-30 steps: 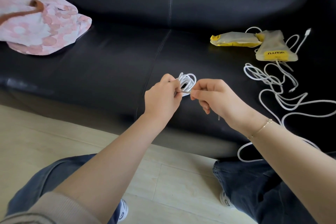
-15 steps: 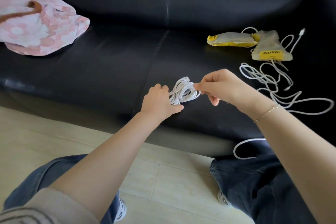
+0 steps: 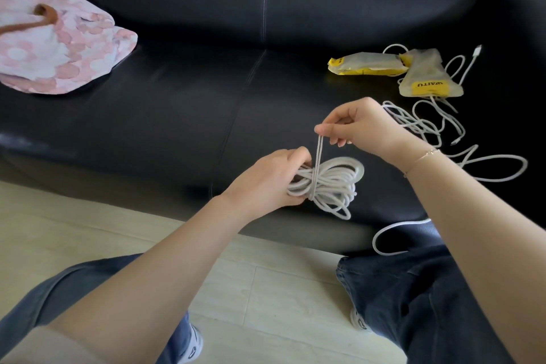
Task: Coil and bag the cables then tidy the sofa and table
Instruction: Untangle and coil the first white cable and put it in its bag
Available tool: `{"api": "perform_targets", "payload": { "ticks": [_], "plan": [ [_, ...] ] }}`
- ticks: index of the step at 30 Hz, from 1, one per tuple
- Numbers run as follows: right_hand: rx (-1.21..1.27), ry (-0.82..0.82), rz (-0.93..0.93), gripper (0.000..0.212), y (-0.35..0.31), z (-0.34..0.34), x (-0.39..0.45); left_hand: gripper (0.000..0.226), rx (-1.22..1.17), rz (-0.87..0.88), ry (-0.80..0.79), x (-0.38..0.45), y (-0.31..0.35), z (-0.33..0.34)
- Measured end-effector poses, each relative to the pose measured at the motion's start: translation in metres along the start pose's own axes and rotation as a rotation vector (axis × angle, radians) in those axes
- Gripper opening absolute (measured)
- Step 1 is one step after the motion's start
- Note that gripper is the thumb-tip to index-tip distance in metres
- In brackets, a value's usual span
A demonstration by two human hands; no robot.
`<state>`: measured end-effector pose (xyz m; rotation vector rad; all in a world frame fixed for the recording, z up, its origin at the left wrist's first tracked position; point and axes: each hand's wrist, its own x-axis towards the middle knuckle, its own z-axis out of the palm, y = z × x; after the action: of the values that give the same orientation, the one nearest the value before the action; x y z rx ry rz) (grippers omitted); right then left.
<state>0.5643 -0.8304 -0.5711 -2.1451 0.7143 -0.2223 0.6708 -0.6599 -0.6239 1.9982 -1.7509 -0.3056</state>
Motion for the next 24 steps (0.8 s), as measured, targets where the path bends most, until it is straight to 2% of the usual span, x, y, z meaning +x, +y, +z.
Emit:
{"api": "perform_targets", "payload": {
  "ticks": [2,4,6,7,10,13,15,17,20,22,24],
  "plan": [
    [0.066,-0.052,0.059,0.02,0.005,0.001,-0.002,0.037,-0.172,-0.036,0.066,-0.005,0.006,-0.009],
    [0.122,-0.127,0.077,0.011,0.009,0.001,-0.005,0.041,-0.332,-0.075,0.126,-0.005,0.012,-0.018],
    [0.208,-0.157,0.09,0.026,0.009,0.001,-0.01,0.044,-0.474,-0.141,0.191,-0.003,0.017,-0.024],
    [0.282,-0.176,0.1,0.029,0.008,0.002,-0.012,0.044,-0.549,-0.2,0.227,-0.001,0.018,-0.028],
    [0.484,-0.245,0.112,0.012,0.004,0.011,-0.016,0.046,-0.786,-0.418,0.285,0.005,0.02,-0.036],
    [0.397,-0.17,0.089,0.012,0.002,0.021,-0.018,0.052,-0.872,-0.609,0.242,0.007,0.016,-0.038],
    [0.356,-0.116,0.089,0.011,-0.002,0.027,-0.017,0.051,-0.813,-0.628,0.182,0.007,0.012,-0.035],
    [0.374,-0.104,0.17,0.012,-0.006,0.031,-0.016,0.05,-0.677,-0.603,0.123,0.008,0.008,-0.03],
    [0.561,-0.237,0.322,0.013,-0.009,0.034,-0.017,0.051,-0.351,-0.527,0.13,0.013,0.002,-0.02],
    [0.684,-0.329,0.373,0.032,-0.012,0.034,-0.018,0.05,-0.128,-0.445,0.206,0.013,0.002,-0.012],
    [0.683,-0.285,0.443,0.054,-0.013,0.034,-0.015,0.046,0.039,-0.34,0.281,0.014,0.005,-0.004]
  ]
}}
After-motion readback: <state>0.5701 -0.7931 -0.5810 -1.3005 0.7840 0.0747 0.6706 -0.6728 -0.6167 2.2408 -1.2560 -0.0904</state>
